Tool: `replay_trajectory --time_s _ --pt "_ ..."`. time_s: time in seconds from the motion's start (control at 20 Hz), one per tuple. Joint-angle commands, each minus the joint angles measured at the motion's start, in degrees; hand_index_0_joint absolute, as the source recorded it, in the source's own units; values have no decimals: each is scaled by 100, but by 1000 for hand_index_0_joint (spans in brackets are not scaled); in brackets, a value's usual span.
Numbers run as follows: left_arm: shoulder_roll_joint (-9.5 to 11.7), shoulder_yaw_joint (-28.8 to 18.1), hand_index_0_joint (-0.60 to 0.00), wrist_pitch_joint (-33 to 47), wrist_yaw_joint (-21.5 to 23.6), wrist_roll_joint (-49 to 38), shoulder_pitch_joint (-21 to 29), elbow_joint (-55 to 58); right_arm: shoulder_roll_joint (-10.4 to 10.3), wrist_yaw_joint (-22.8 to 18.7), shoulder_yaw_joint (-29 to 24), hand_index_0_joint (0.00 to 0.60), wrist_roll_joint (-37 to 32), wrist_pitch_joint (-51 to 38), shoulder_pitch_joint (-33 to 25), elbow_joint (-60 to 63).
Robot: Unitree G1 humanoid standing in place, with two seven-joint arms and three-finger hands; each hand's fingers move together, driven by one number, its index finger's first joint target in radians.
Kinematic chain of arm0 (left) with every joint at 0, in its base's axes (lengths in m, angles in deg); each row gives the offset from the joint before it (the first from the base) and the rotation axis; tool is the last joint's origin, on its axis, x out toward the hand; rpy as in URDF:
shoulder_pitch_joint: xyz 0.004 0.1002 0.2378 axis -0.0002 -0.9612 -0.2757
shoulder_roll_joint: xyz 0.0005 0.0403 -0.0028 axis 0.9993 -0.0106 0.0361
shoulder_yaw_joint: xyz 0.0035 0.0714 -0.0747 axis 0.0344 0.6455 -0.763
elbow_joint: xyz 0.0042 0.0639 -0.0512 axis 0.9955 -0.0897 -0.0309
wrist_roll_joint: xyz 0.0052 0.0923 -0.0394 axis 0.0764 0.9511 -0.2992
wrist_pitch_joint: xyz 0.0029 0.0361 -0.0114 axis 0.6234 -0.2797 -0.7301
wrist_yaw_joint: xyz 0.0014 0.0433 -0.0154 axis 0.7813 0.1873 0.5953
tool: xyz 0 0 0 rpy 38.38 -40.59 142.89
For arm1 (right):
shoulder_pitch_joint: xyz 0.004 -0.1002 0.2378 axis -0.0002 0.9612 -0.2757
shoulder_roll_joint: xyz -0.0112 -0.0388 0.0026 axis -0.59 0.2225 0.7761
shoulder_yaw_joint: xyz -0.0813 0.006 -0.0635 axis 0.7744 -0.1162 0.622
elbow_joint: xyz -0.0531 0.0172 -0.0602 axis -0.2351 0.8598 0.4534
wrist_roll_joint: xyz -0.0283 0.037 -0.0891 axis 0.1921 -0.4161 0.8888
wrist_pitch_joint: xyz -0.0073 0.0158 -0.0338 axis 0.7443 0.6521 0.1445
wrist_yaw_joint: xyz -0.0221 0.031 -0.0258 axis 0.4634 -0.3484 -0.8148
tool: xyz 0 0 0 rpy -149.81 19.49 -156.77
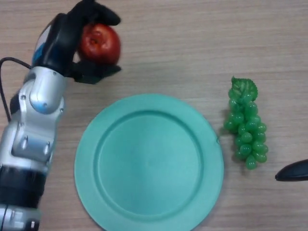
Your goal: Pick up the red apple and place it on the plate
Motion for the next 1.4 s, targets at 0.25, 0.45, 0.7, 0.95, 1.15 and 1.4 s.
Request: replay_trajectory --time_s 0.25,0.45,0.7,0.95,1.15,1.4 --pt "-425 531 -600 -1564 -633 -872 -1633 3768 264 -263 -269 0 -305 -490 -250 -278" --pt "-495 1338 -600 -759 -424 -26 -2707 3837 264 -263 -145 0 -201 -479 -282 -291" --pt "-448 1510 -600 838 -353 1319 -3340 2984 276 -335 -7 0 -189 -482 -306 -301" --pt "-466 1450 -600 1333 -316 1811 -3524 2616 379 -422 42 0 -318 -599 -206 -301" --pt "-410 1353 -600 1337 -79 2055 -3690 2490 439 -468 80 0 -337 -708 -101 -301" --pt "-426 1066 -600 1535 552 1753 -3627 2423 452 -482 138 0 -266 -890 0 -301"
